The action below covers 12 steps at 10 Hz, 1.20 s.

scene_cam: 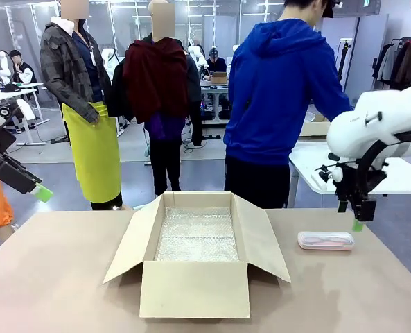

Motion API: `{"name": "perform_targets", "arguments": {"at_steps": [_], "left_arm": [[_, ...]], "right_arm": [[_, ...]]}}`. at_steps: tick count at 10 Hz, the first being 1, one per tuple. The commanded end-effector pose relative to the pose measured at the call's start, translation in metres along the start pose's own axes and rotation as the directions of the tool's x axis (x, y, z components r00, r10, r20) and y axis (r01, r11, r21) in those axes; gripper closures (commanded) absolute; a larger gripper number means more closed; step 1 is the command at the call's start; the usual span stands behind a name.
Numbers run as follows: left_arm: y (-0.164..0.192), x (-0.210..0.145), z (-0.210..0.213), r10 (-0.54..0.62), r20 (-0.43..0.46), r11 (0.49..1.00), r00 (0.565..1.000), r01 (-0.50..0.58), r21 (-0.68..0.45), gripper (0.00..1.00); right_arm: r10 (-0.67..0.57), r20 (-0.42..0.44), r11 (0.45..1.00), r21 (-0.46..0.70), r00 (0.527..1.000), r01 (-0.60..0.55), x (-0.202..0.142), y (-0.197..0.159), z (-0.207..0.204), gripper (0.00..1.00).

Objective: Pack the glasses set securely to prepare it for shipping.
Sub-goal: Place the Glasses case inside the Package Box.

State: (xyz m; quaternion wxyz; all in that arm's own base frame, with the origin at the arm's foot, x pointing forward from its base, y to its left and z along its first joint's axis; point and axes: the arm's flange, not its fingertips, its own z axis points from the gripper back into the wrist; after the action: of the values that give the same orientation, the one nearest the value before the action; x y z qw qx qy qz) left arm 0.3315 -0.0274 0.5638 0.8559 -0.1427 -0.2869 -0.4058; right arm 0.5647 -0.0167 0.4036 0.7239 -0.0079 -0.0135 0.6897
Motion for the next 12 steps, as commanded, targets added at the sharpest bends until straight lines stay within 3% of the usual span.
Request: {"name": "perform_targets", "arguments": {"at_steps": [1,9,12], "left_arm": [[0.001,0.0,0.003,-0.012,0.014,1.0,1.0,0.013,-0.012,0.0],[0.001,0.0,0.003,-0.012,0.014,1.0,1.0,0.013,-0.012,0.0],[0.001,0.0,0.003,-0.012,0.014,1.0,1.0,0.013,-0.012,0.0]], "right_arm": [[-0.023,0.048,0.997,-0.074,0.999,0.027,0.007,-0.005,-0.01,0.0],[-0.095,0.1,0.992,-0.072,0.99,0.103,0.026,-0.005,-0.087,0.0],[-0.096,0.096,0.992,-0.071,0.991,0.103,0.026,-0.002,-0.095,0.0]]}}
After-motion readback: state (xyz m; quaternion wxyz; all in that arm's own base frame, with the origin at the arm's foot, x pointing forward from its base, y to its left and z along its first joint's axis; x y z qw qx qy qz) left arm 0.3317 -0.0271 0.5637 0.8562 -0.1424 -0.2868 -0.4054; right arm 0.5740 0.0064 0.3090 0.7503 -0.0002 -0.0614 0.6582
